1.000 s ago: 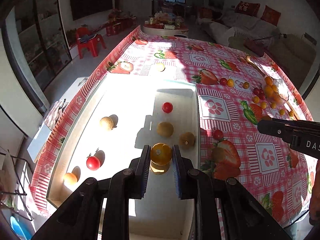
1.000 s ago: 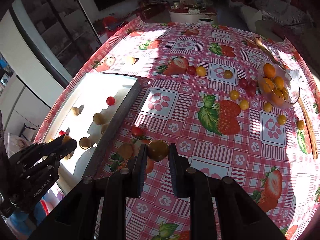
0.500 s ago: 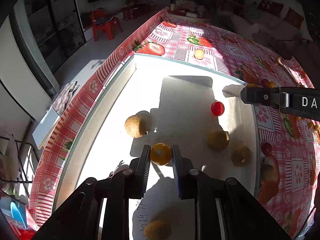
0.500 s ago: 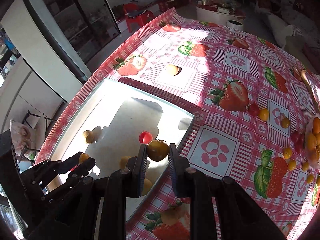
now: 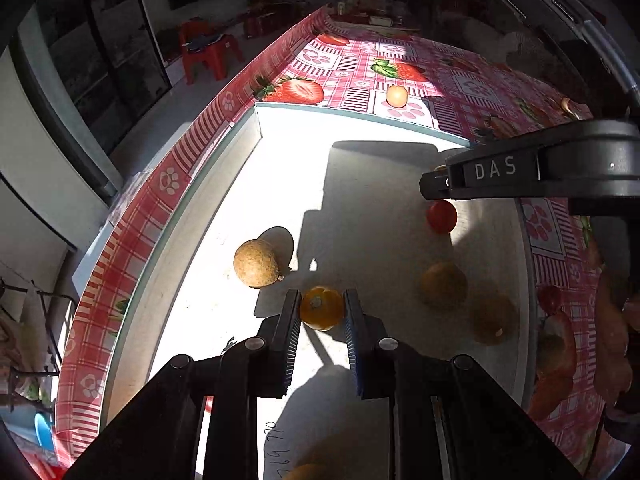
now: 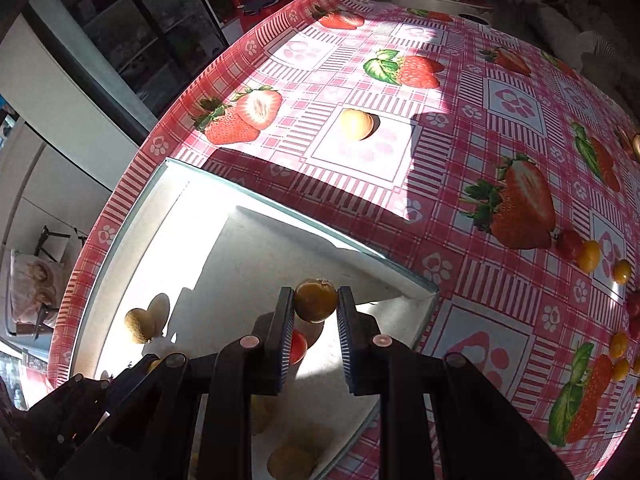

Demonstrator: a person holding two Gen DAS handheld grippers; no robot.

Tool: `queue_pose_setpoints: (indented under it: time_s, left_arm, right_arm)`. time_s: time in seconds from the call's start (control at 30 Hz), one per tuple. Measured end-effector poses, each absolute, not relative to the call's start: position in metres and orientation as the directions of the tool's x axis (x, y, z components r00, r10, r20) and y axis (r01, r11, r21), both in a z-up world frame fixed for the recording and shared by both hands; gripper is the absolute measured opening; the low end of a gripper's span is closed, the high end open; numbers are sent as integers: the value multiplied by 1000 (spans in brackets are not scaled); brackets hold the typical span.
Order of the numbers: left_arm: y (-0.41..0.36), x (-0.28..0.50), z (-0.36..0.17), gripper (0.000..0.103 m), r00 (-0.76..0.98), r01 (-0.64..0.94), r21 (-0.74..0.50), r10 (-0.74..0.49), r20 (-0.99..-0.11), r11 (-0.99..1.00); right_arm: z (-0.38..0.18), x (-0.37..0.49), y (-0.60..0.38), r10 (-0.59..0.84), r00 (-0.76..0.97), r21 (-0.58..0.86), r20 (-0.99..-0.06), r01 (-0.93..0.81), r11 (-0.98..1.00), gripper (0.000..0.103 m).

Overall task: Organize fruits
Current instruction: 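Carry both yellow tomatoes in the left and right grippers to the white tray, then open the left gripper over the tray while the right gripper releases its tomato, then move both grippers back from the tray toward the remaining fruits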

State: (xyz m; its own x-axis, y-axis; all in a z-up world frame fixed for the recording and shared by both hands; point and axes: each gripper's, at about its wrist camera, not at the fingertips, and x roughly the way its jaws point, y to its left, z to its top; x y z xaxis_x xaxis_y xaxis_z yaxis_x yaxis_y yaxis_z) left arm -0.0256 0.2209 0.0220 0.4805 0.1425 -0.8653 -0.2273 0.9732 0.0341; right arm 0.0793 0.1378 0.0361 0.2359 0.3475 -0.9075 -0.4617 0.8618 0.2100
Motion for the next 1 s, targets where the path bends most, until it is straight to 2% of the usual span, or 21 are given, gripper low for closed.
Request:
queue_pose_setpoints:
  time_s: [0.2, 0.3, 0.33, 0.37, 0.4, 0.43, 0.5, 0.67, 1.0]
  left_arm:
    - [220, -24, 21, 23, 478, -228, 43, 150, -865, 973]
    - [219, -23, 21, 24, 477, -227, 48, 154, -865, 973]
    - [219, -23, 22, 28, 476, -228, 51, 157, -865, 972]
    - [220, -23, 22, 37, 474, -233, 54, 162, -865, 971]
    - [220, -24, 23, 67, 475, -238, 50, 161, -865, 970]
    - [221, -26, 26, 79, 489, -244, 49, 167, -856, 969]
    - [221, -30, 33, 79, 522, -249, 60, 186, -832, 967]
    - [223, -32, 33, 79, 501, -255, 57, 182, -846, 965]
    - [201, -39, 54, 79, 534, -220, 54, 166, -829, 974]
  right_arm:
    - [36, 78, 143, 327, 252, 175, -911, -481, 859, 25]
    - [37, 79, 143, 336, 235, 190, -912, -486, 853, 40]
    - [38, 79, 144, 342, 233, 195, -910, -486, 852, 47]
    - [40, 78, 144, 345, 236, 197, -909, -486, 851, 53]
    - [42, 77, 144, 347, 240, 197, -907, -486, 851, 57]
    - [45, 76, 143, 354, 244, 201, -903, -487, 850, 62]
    - [50, 74, 140, 369, 250, 214, -895, -485, 848, 66]
    - [68, 70, 126, 405, 279, 246, -871, -465, 850, 80]
    - [82, 53, 70, 412, 321, 273, -852, -398, 876, 83]
